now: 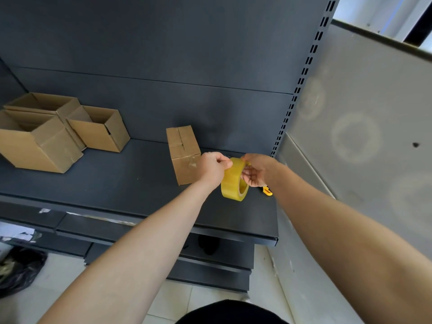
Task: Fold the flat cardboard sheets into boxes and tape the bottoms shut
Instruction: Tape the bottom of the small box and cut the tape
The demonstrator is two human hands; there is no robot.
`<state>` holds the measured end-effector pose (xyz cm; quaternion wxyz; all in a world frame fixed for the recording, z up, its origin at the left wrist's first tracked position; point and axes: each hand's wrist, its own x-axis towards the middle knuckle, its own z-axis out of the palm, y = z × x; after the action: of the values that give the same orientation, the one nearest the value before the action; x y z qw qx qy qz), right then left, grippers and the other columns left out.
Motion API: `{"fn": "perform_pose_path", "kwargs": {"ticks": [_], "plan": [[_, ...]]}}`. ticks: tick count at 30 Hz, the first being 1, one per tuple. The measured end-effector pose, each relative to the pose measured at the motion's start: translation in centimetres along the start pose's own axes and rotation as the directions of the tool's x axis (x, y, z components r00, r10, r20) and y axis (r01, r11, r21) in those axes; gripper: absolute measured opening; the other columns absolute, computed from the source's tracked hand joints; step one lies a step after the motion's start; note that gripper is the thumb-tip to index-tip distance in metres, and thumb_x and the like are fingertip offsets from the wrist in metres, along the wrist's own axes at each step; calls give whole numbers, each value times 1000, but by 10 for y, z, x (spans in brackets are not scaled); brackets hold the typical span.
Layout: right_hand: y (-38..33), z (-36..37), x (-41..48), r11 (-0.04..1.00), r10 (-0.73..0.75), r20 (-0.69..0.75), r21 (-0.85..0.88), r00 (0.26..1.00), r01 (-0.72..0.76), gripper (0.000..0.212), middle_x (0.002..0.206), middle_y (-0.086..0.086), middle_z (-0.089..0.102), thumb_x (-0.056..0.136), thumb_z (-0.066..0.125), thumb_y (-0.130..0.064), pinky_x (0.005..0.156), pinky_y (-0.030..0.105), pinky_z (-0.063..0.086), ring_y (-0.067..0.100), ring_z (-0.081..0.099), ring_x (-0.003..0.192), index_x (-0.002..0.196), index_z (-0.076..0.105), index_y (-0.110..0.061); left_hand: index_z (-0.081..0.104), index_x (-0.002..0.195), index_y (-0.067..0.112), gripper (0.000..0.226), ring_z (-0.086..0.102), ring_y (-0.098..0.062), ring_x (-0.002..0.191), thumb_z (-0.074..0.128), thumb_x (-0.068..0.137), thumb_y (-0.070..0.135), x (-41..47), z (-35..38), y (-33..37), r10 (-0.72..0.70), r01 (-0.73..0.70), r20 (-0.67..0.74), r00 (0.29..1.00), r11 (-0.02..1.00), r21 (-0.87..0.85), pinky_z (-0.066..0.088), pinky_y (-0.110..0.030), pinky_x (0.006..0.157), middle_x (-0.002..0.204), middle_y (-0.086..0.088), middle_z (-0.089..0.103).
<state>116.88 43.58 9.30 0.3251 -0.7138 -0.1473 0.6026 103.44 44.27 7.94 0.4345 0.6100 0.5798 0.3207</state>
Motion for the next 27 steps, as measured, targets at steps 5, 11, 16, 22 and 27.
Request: {"fn": "perform_pose_path", "kwargs": {"ticks": [5,11,16,22,27], "plan": [[5,1,-1,998,-31,-35,61,999,33,23,66,3,55,95,53,-23,52,24,44,14,53,58,77,54,-9,59,91,10,12,56,-21,93,54,95,19,-1,8,-7,19,-22,15,1000,982,187,42,-30,75,104,-7,61],[7,-2,-3,984,-115,11,142,993,112,15,77,5,57,97,51,-19,57,26,47,15,56,68,86,55,-9,54,114,8,31,57,-23,98,57,93,31,3,5,-1,-309,344,162,937,897,-278,47,-34,84,115,-9,59],[6,2,-6,965,-124,50,237,991,109,12,81,8,59,98,48,-13,61,29,47,18,57,72,89,54,-9,59,95,15,8,50,-21,92,57,88,18,6,3,2,-353,388,161,922,847,-363,40,-34,88,100,-5,57],[9,2,-9,958,-112,74,273,991,88,11,83,8,60,98,47,-12,64,29,47,18,57,74,91,55,-9,59,92,12,8,49,-15,81,53,87,9,3,7,-2,-317,331,102,943,856,-397,36,-23,65,79,2,55],[3,6,-14,953,-137,105,284,985,102,9,80,6,63,97,50,-11,64,30,47,18,60,73,91,56,-9,63,92,14,24,53,-8,79,46,84,0,0,4,-8,-281,272,43,959,862,-427,33,-19,60,83,5,60]]}}
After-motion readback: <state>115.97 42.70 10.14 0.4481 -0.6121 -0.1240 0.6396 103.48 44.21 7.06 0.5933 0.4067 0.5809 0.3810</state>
